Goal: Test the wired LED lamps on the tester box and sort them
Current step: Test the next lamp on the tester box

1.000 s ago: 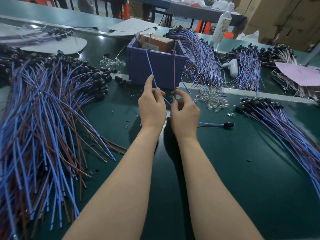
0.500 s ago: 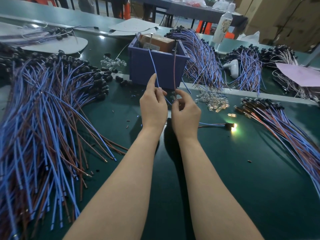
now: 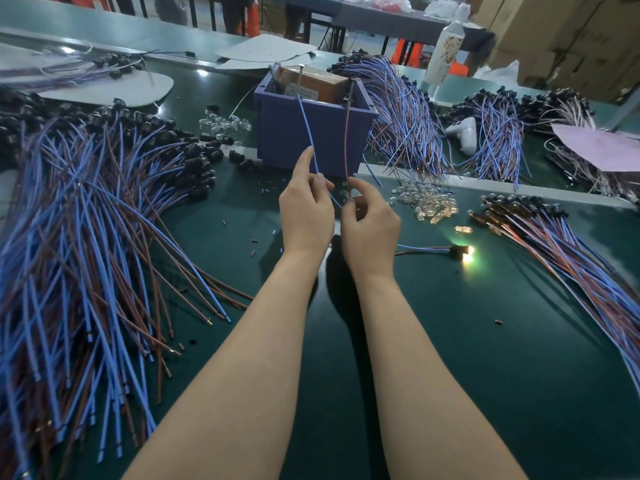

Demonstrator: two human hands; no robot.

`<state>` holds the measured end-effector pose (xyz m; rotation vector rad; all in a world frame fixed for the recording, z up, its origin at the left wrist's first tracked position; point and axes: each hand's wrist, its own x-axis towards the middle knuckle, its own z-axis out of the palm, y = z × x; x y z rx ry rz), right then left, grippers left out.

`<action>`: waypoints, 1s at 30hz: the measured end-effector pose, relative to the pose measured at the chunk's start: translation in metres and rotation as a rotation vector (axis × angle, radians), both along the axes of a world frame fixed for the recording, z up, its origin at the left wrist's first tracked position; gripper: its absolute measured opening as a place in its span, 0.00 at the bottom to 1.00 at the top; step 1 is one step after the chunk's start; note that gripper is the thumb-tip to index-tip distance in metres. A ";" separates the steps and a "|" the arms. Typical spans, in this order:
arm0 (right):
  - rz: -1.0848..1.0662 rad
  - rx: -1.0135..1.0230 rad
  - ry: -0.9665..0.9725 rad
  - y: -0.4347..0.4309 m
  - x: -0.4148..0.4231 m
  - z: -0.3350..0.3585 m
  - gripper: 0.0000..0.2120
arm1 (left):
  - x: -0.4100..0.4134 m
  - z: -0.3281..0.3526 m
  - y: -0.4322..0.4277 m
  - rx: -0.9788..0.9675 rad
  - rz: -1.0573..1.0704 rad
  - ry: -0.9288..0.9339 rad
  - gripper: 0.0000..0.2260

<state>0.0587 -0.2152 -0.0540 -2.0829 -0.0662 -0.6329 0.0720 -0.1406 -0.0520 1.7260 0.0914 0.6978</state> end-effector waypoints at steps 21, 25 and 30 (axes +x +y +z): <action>-0.005 0.001 0.005 0.000 -0.003 0.001 0.15 | -0.002 0.001 0.000 -0.036 -0.017 0.039 0.19; -0.029 -0.036 0.017 0.000 -0.007 0.009 0.14 | -0.005 0.007 0.000 -0.079 -0.016 0.065 0.17; 0.056 -0.126 0.008 0.001 -0.020 0.037 0.10 | -0.014 0.027 0.007 -0.261 -0.154 0.035 0.09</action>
